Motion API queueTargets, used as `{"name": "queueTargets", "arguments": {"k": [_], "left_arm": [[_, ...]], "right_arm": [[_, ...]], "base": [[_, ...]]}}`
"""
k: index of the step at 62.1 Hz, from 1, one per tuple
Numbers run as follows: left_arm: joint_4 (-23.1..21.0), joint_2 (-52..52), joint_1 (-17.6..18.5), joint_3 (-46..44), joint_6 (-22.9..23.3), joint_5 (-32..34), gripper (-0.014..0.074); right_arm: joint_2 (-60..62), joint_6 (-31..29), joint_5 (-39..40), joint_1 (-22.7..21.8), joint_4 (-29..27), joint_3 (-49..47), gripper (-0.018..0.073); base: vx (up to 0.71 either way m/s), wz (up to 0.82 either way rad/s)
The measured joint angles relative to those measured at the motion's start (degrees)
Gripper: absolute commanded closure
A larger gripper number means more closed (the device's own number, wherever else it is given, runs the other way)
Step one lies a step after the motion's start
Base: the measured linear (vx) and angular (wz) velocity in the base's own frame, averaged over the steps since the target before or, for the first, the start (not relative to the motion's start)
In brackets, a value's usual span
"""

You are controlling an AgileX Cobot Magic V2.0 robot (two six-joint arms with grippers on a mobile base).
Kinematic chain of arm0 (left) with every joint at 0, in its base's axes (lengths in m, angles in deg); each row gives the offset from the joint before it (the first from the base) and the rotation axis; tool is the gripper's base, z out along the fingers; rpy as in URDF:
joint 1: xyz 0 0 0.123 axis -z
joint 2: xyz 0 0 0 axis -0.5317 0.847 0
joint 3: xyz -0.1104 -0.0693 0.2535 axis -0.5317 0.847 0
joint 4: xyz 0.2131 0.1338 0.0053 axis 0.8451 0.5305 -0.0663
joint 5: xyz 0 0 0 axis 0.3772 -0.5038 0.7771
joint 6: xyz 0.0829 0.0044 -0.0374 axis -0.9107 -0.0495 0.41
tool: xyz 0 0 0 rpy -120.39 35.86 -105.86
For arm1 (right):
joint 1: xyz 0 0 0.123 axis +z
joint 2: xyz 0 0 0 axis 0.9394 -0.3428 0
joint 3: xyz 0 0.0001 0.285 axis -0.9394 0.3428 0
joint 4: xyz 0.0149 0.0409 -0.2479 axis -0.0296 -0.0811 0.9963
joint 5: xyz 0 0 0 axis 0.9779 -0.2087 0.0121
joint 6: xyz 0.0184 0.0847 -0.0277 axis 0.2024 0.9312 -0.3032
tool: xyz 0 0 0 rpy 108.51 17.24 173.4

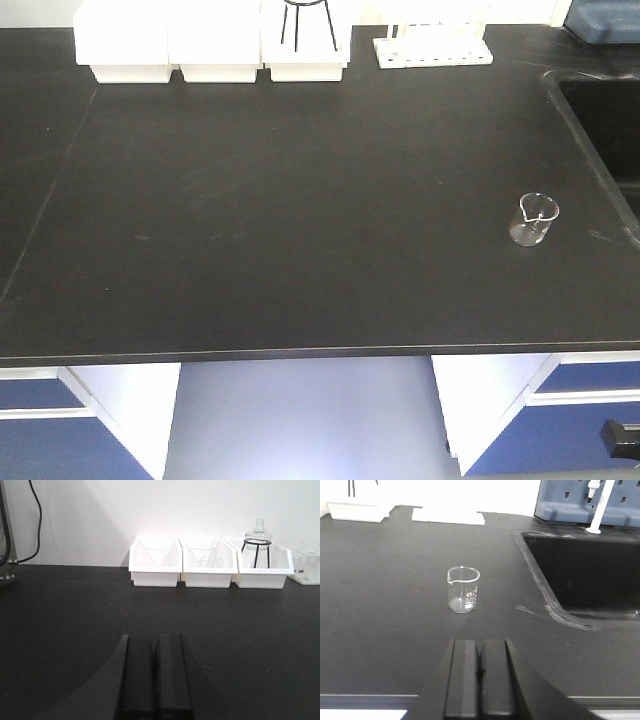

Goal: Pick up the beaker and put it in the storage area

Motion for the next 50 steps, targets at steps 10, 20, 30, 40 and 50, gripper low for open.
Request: {"name": "queueTargets", "arguments": {"k": [10, 20, 30, 40, 50], "left_arm": [[0.0, 0.0, 0.0, 0.0, 0.0, 0.0, 0.0605], [0.0, 0.0, 0.0, 0.0, 0.0, 0.0, 0.0605], [0.0, 0.0, 0.0, 0.0, 0.0, 0.0, 0.0605], [0.0, 0.0, 0.0, 0.0, 0.0, 0.0, 0.0605], [0.0, 0.0, 0.0, 0.0, 0.0, 0.0, 0.0605]], "right_arm": [[0.0, 0.0, 0.0, 0.0, 0.0, 0.0, 0.0567], [0.0, 0.0, 0.0, 0.0, 0.0, 0.0, 0.0567], [0.0, 0.0, 0.0, 0.0, 0.0, 0.0, 0.0567], [0.0, 0.0, 2.5, 0.0, 0.0, 0.0, 0.0567], [0.0, -0.7, 12.0, 0.0, 2.8, 0.0, 0.0566]], "base": [[0.0, 0.0], [0.0, 0.0], [0.0, 0.0], [0.0, 0.0], [0.0, 0.0]]}}
